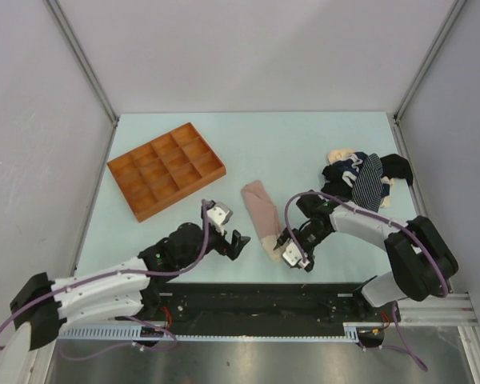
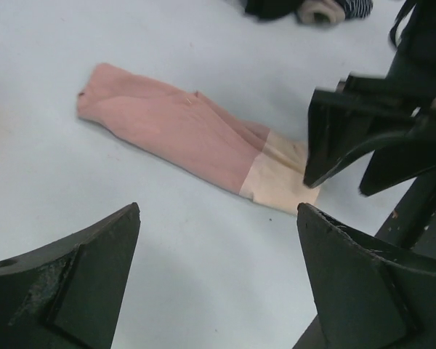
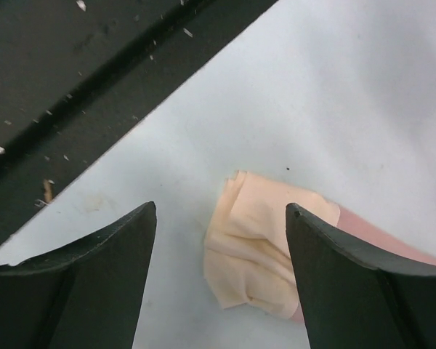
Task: Roll the underwear
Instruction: Roll the underwear to the center of the board.
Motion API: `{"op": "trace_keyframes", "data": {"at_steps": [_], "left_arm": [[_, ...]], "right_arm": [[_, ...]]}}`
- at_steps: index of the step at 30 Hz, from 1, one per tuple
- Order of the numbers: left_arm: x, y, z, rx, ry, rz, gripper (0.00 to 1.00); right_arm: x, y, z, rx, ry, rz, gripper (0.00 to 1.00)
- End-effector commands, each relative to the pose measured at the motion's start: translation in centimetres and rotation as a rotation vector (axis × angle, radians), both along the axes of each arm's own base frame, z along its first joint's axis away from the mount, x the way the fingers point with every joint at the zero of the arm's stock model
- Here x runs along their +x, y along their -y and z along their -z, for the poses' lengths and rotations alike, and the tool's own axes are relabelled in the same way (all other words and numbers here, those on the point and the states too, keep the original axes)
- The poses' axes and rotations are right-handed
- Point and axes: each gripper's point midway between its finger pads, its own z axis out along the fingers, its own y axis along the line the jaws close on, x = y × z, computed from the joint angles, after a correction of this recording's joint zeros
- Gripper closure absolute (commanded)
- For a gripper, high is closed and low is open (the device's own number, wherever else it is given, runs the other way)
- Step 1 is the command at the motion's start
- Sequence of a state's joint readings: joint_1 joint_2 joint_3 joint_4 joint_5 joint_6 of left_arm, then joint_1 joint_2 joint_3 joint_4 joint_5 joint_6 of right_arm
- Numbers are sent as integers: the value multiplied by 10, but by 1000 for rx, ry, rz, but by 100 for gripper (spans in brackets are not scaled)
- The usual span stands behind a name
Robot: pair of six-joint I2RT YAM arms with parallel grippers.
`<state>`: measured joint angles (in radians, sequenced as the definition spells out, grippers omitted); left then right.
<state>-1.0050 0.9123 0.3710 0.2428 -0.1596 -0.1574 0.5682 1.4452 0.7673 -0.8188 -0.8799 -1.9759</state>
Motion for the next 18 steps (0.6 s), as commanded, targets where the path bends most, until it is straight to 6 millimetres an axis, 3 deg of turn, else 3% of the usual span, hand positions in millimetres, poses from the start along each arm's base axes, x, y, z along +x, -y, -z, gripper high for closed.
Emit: {"op": "trace_keyframes", "data": {"at_steps": [1,6,18], "left_arm": [[-1,-29,-6,-47,-32,-98,6],[-5,-36,-15,-116,-30,-114,4],[-10,-27,-19,-113,-46,-65,5]], "right_arm": [[23,-13,18,-35,145,-45,25],[24,-13,31,-89,159,-53,30],[28,13,53,-245,153,-21,44]]}}
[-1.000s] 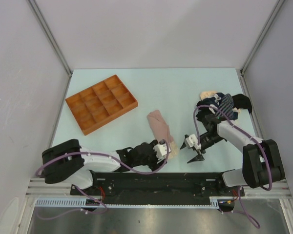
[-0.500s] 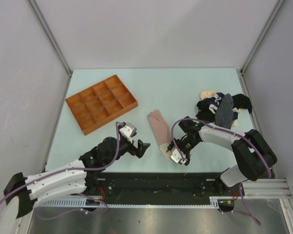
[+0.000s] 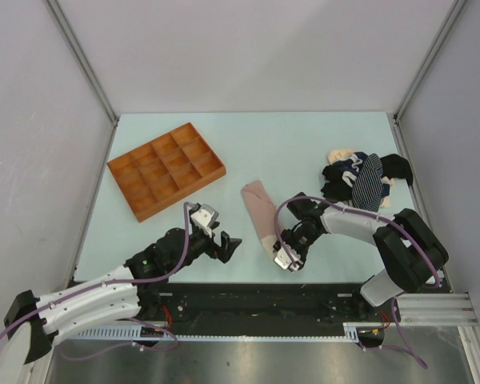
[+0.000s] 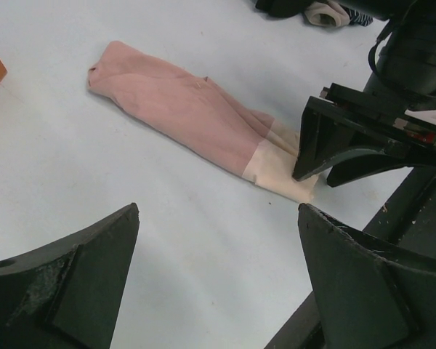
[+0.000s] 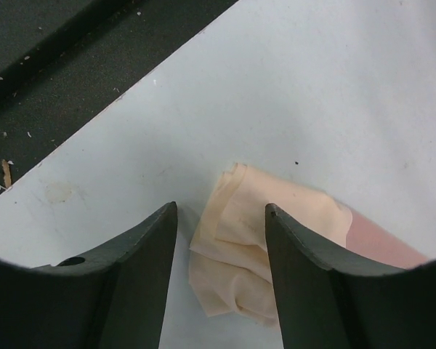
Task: Roll the underwear
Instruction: Roll the underwear to the center of the board.
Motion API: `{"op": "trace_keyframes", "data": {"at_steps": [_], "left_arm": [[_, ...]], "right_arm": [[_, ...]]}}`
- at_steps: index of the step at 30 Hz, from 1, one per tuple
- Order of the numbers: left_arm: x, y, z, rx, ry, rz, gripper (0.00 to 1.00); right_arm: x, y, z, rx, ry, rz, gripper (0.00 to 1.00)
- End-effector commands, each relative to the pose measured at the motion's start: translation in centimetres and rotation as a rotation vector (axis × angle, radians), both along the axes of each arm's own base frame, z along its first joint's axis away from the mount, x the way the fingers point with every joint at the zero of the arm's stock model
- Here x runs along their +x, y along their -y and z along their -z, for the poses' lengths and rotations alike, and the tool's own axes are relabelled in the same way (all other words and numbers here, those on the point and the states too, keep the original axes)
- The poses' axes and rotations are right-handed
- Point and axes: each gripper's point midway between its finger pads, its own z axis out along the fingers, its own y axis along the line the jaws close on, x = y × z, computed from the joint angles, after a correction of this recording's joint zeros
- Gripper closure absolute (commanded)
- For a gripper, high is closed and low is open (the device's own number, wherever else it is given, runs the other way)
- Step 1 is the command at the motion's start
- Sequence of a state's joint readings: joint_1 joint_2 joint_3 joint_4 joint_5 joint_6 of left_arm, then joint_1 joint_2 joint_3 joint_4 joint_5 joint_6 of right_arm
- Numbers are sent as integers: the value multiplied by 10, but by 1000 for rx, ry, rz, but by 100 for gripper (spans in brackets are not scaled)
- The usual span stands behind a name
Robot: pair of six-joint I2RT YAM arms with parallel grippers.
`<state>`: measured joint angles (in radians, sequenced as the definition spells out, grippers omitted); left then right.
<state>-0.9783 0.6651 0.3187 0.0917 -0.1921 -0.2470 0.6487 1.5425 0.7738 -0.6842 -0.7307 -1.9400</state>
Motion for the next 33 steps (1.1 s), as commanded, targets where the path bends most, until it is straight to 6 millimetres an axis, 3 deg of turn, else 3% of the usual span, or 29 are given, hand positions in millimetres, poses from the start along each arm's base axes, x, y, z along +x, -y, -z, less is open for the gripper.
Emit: {"op": "trace_keyframes", "data": {"at_steps": [1,14,24,29,33], "left_arm": [[-2,7,-7,-25,-15,27,5],[-9,13,-11,-52,10,89,6],[-12,15,-16,-68,23,113,6],[-17,19,-14,-76,31,149,6],[-26,29,-17,-103,68,235,7]], "right_arm": [[15,24,23,-143,62,32,44],[28,38,41,-239,97,83,52],[30,45,57,-336,135,91,72],[25,46,56,-356,123,88,83],[16,39,43,-335,60,90,87]]}}
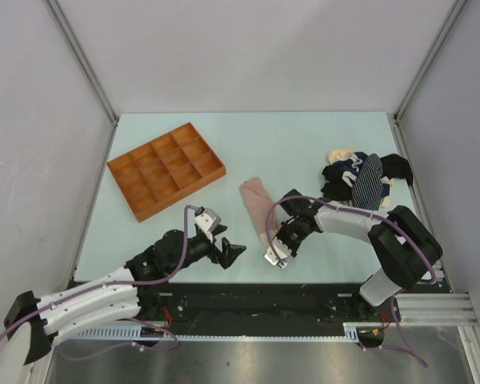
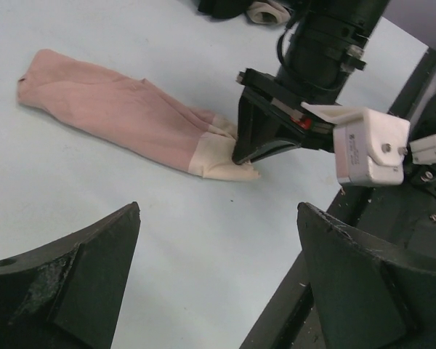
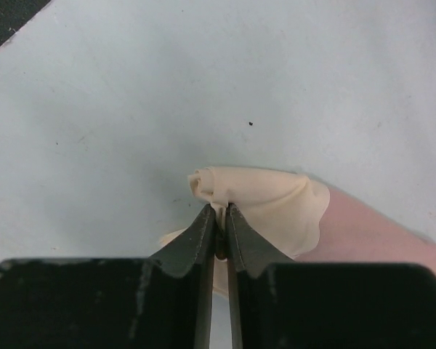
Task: Roll the underwear
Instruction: Roll the underwear to the center of the board.
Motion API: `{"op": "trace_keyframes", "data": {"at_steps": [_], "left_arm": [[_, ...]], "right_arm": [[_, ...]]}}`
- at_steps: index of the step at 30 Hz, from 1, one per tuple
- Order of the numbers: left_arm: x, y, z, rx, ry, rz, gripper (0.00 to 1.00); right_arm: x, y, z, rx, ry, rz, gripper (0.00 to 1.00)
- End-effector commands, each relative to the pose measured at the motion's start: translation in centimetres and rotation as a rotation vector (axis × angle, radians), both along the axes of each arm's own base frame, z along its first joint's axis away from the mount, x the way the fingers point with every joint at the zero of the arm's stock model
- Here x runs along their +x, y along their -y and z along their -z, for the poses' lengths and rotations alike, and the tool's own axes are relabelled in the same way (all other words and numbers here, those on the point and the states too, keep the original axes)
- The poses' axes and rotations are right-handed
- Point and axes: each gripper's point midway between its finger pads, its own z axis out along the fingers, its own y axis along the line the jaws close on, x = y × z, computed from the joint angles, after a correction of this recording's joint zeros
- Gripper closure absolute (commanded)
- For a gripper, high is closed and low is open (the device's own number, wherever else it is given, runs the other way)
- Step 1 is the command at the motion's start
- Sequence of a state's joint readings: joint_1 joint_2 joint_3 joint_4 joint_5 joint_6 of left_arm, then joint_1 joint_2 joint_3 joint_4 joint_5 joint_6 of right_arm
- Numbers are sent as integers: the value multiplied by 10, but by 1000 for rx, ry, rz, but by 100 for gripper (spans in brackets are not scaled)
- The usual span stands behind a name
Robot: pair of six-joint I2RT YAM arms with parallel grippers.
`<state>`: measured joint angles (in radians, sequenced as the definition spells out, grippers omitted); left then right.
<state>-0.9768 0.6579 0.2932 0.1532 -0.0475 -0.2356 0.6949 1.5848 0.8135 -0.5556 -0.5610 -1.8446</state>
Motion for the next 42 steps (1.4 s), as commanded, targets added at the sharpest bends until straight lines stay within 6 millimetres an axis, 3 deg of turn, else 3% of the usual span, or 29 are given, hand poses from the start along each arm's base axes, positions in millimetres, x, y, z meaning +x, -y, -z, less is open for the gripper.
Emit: {"op": "trace_keyframes", "data": {"at_steps": [1,2,3,13,20,27,32,39,41,42], "left_arm": [[-13,16,-13,-61,74,130,7],[-15,18,-10,-59,80,150,7],[-18,21,-10,-60,90,173,7],[-48,44,8,15,252,378,8],[-56,49,12,42,311,441,9],[-54,58,27,104,338,466,13],[-41,67,49,235,354,451,18],[-24,96,55,276,400,431,25],[-20,106,48,258,413,426,26],[-19,109,55,271,402,431,28]], "right_arm": [[-24,48,31,-246,-113,61,88],[-30,50,28,-256,-148,63,90],[-36,46,23,-239,-181,59,100],[-62,28,-24,-154,-429,154,100],[-54,14,-49,-116,-602,266,100],[-36,9,-56,-151,-747,375,100],[-32,10,-52,-185,-781,386,100],[-18,7,-47,-219,-834,449,100],[-12,4,-45,-229,-854,469,100],[-10,3,-45,-232,-861,477,100]]}}
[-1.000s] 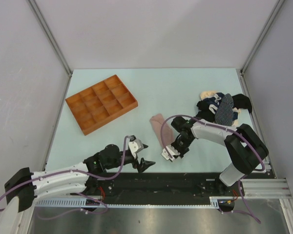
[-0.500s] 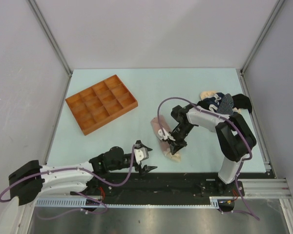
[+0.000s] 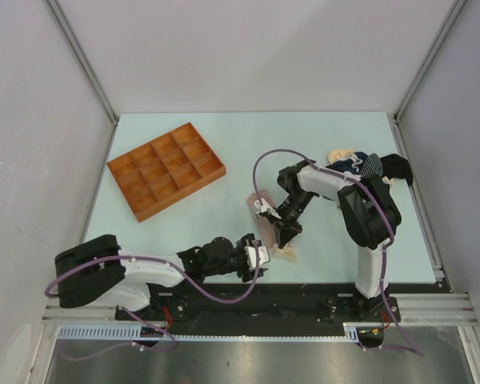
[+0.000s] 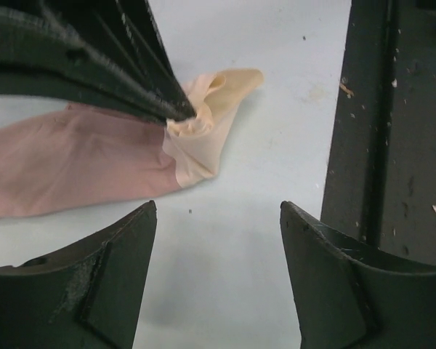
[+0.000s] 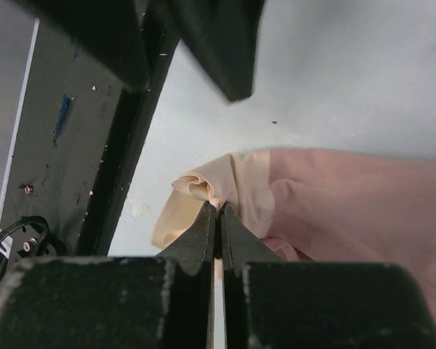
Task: Roll the underwear
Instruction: Roll the underwear to the center of the board.
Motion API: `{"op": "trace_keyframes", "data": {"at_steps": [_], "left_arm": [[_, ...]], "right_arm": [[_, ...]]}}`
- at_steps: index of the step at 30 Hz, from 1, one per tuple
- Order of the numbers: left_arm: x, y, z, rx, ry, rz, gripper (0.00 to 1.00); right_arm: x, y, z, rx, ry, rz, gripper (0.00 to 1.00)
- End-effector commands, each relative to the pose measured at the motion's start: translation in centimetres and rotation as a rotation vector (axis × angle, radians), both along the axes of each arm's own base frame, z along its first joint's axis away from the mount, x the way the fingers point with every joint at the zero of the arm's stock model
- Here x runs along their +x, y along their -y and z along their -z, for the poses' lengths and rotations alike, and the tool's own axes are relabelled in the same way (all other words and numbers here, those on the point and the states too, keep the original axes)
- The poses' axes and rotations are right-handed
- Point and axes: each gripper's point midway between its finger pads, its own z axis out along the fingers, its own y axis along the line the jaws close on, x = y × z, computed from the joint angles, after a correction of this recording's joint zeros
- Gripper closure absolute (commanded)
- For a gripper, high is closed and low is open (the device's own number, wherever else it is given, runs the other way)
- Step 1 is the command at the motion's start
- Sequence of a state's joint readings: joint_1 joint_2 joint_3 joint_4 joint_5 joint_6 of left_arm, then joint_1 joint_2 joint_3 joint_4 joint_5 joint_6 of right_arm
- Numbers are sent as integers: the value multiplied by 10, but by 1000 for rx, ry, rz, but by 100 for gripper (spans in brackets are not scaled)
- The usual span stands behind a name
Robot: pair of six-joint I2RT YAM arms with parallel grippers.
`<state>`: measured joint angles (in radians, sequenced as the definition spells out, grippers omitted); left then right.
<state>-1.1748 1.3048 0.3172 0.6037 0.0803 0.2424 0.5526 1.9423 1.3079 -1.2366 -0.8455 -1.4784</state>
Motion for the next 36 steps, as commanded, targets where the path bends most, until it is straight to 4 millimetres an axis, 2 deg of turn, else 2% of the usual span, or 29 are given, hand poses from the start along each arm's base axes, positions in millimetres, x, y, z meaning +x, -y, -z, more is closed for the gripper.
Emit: {"op": "trace_keyframes", "data": {"at_steps": [1,3,4,11,16,22,27,36], "left_arm": [[14,33,-30,-97,85,11,29],[15,41,-32,-103,85,20,32],[16,43,-24,-84,75,19,33],[28,54,-10,-67,44,-41,38],[42,48,-7,-85,23,-157,38],[46,47,-5,-121,-42,-227,39],[46,51,-2,-136,-95,-233,46],[61,52,7,-155,-233,-306,56]], "right_arm": [[8,-7,-7,-15,-74,53,100],[13,-8,-7,-18,-93,61,100],[13,-8,-8,-15,-101,62,100],[23,-8,-13,-2,-146,78,100],[24,-9,-12,-2,-144,76,100],[25,-10,-11,-9,-145,77,100],[25,-10,-11,-13,-148,80,100],[26,-10,-11,-15,-148,82,100]]}}
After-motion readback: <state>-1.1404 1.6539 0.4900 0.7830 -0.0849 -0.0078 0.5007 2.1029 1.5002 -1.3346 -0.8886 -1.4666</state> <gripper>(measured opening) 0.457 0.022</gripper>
